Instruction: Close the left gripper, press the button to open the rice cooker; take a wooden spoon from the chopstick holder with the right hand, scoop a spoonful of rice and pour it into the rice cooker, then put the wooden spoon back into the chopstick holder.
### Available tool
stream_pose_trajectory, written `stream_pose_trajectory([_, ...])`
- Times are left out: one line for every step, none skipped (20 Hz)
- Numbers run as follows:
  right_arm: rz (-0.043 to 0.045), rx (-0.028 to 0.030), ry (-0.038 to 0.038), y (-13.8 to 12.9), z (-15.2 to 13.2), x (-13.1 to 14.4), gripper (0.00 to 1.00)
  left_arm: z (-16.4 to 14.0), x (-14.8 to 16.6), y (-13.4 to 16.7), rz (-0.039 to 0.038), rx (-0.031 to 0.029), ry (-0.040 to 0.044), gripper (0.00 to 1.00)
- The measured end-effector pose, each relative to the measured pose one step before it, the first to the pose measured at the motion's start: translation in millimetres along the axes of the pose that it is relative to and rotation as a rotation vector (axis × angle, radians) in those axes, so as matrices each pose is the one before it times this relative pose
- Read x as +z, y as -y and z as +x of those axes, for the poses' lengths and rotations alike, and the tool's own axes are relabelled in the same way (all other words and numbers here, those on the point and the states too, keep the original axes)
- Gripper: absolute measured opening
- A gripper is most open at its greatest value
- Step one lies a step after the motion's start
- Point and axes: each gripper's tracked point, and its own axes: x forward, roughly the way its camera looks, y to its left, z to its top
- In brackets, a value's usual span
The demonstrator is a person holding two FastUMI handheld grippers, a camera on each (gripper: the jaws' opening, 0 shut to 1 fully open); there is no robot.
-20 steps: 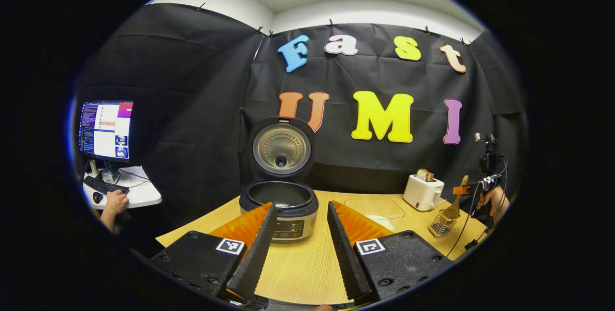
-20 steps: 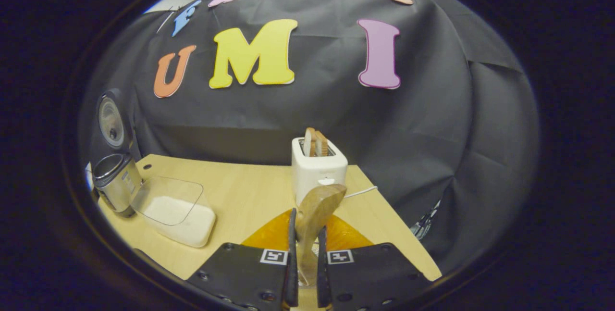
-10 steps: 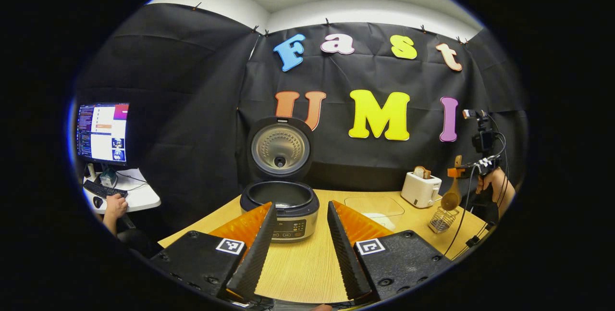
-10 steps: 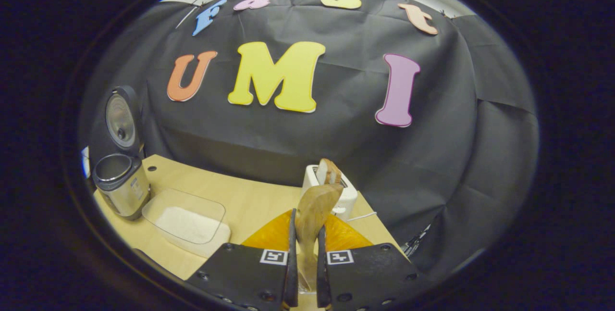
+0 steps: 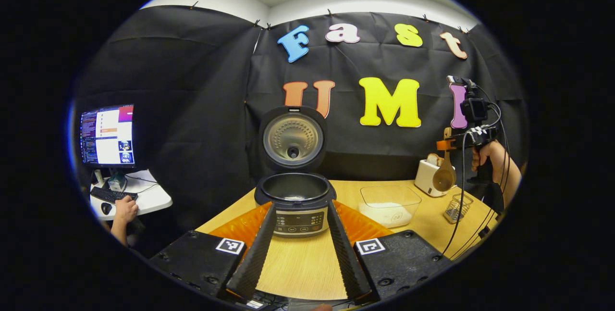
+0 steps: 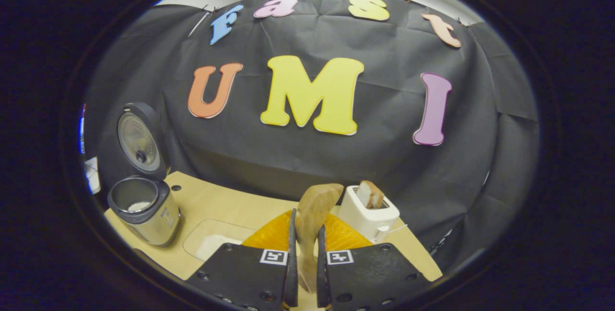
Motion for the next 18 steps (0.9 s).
stream_pose_trajectory([-0.00162, 0.00929, -0.00799, -13.53, 7.21, -0.22, 0.13, 1.65, -2.14, 0.06, -0.00495, -0.00246, -0.00746, 0.70])
stream_pose_trajectory([-0.00382, 0.01366, -0.00820, -14.88, 5.78, -0.29, 0.14, 1.41, -2.18, -0.21, -0.00457, -0.00591, -0.00776, 0.70])
stream_pose_trajectory([-0.00674, 0.00654, -0.00840, -13.12, 8.96, -0.54, 0.14, 0.91, -0.14, -0.66, -0.00074, -0.00115, -0.00546, 0.69])
stream_pose_trajectory([-0.00330, 0.00307, -0.00849, -12.15, 8.05, -0.90, 0.14, 1.64, -0.08, -2.76, -0.00032, 0.00536, -0.00403, 0.70])
stream_pose_trajectory([-0.00099, 0.00112, -0.00906, -12.58, 8.53, -2.33, 0.15, 0.59, 0.46, -2.66, 0.00024, 0.00515, 0.00118, 0.70])
stream_pose_trajectory([-0.00027, -0.00282, -0.00479, -10.49, 8.31, -2.45, 0.15, 1.18, -0.67, -3.08, 0.00267, 0.00412, -0.00050, 0.70])
stream_pose_trajectory([0.00104, 0.00077, -0.00712, -10.86, 9.18, -4.24, 0.15, 1.89, -0.52, -3.03, 0.00047, 0.00388, -0.00278, 0.70])
stream_pose_trajectory([-0.00272, -0.00043, -0.00753, -9.31, 10.17, -5.05, 0.15, 1.01, -1.78, -4.51, -0.00415, 0.00408, -0.00567, 0.69])
stream_pose_trajectory([0.00271, -0.01523, -0.01798, -5.11, 11.41, -8.30, 0.15, 1.42, -1.17, -4.16, -0.00705, 0.00404, -0.00278, 0.69])
stream_pose_trajectory([0.01346, -0.01519, -0.01975, -4.68, 9.54, -8.43, 0.14, 0.85, -0.77, -4.33, -0.00413, 0.00506, -0.00343, 0.69])
stream_pose_trajectory([0.00534, -0.02139, -0.02170, -3.06, 10.27, -10.09, 0.15, 0.80, 1.53, -4.25, 0.00242, 0.00791, 0.00371, 0.69])
stream_pose_trajectory([0.00096, -0.02509, -0.01562, -1.07, 10.91, -7.52, 0.15, 0.89, 2.42, -5.33, 0.00652, 0.00870, 0.01044, 0.70])
stream_pose_trajectory([0.00330, -0.02297, -0.01166, -2.57, 9.56, -7.69, 0.15, 1.45, 0.42, -2.23, -0.00281, 0.00184, 0.00472, 0.70])
stream_pose_trajectory([-0.00582, -0.02761, -0.00692, -2.45, 6.82, -5.01, 0.15, 1.04, -1.80, -1.42, -0.01415, -0.00412, -0.00473, 0.69])
stream_pose_trajectory([-0.01013, -0.02837, 0.00203, -0.85, 5.51, -4.41, 0.15, 1.03, -1.56, -1.19, -0.01783, -0.00656, -0.00466, 0.69])
stream_pose_trajectory([-0.00634, -0.02833, 0.00155, -2.74, 4.09, -3.19, 0.15, 0.75, 0.03, -0.45, -0.01310, -0.00476, -0.00377, 0.70])
stream_pose_trajectory([-0.00917, -0.02958, 0.00228, -2.83, 1.97, -3.65, 0.15, 0.51, 0.44, -2.35, -0.00433, 0.00073, -0.00223, 0.70])
stream_pose_trajectory([-0.00786, -0.02997, 0.00637, -2.29, 3.01, -1.14, 0.15, -0.02, 0.96, -1.93, 0.00922, 0.00401, 0.00253, 0.70])
